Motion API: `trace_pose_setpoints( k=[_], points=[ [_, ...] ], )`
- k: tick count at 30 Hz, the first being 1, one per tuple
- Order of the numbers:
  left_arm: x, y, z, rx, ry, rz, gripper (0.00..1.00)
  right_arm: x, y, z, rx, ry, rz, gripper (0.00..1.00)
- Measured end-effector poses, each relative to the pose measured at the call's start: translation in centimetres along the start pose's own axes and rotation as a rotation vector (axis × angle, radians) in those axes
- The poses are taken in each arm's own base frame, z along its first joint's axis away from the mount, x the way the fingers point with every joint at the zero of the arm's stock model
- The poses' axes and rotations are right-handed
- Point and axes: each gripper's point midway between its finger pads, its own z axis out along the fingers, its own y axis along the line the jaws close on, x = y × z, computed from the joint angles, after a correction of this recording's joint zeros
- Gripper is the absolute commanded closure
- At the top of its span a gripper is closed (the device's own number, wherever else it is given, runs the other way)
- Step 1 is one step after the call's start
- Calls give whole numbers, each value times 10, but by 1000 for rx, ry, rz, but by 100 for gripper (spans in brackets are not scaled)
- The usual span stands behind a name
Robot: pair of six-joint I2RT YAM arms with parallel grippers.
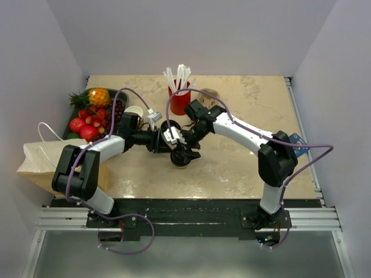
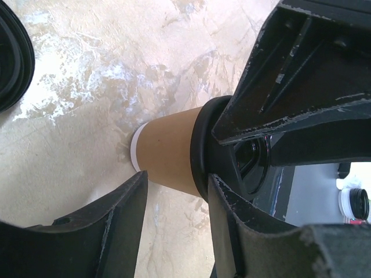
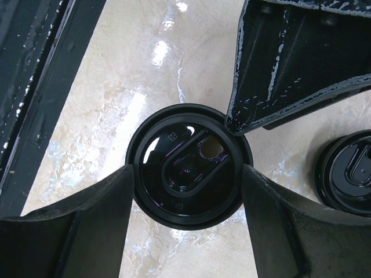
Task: Pack the takeout coffee
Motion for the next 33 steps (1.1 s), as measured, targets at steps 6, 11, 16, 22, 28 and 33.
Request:
trace_pose_setpoints(
  k=[6,11,16,22,28,33],
  points=[
    [3,-2,1,23,7,-7,50,-1,3,1,42,18,-7,33],
    [2,-1,3,38,9,-10,50,0,2,1,67,23,13,32],
    [0,0,5,52,15,-16,50,2,2,1,89,28,23,33],
    [-1,2,6,49,14,-16,50,6,-1,2,132,30,-2,33],
    [-2,3,8,53,15,-16,50,8,-2,2,170,33,-31,34],
    [-2,4,9,58,18,-20,50,9,-2,3,190,46,-48,35]
  ],
)
